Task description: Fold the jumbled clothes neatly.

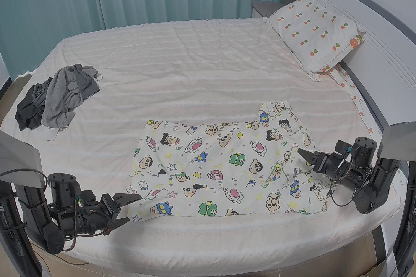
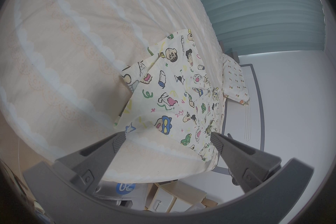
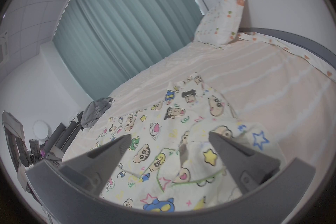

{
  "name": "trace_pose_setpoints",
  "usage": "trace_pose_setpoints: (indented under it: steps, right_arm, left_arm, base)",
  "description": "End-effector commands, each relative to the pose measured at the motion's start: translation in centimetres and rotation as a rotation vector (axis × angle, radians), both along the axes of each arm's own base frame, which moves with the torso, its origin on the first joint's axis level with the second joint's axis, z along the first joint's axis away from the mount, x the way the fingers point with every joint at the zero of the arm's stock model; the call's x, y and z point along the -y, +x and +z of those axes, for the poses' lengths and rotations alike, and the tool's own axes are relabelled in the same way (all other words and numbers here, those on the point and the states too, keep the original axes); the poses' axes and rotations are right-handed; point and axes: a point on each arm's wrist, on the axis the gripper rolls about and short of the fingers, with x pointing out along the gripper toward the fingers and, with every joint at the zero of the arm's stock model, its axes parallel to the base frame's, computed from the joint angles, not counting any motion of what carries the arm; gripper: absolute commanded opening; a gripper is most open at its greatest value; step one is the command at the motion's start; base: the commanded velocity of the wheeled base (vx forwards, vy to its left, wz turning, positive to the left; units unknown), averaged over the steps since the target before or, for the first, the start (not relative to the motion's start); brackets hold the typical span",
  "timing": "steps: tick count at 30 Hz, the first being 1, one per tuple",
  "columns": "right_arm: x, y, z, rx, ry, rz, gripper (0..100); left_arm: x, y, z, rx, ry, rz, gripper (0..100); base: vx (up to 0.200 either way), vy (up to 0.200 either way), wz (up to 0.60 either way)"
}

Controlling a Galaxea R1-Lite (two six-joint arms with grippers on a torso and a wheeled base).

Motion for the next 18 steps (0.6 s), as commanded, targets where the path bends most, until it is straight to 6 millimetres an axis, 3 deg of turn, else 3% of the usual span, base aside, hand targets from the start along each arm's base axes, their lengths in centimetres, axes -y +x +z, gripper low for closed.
trace_pose_setpoints:
  steps: [1,7,18]
  right_arm:
    - [-1.9,2.0,0.7,-0.012,-0.082,0.091,100]
    - [-2.1,2.7,0.3,-0.061,-0.147,0.229,100]
    - [-1.4,4.3,0.3,-0.102,-0.241,0.267,100]
  left_arm:
    - [0.0,0.1,-0.1,-0.001,0.001,0.0,100]
    - [0.1,0.0,-0.4,0.002,0.027,-0.023,100]
    - [0.2,0.0,-0.4,0.0,0.027,-0.024,100]
  base:
    - [0.0,0.0,0.0]
    - [0.0,0.0,0.0]
    - [0.0,0.0,0.0]
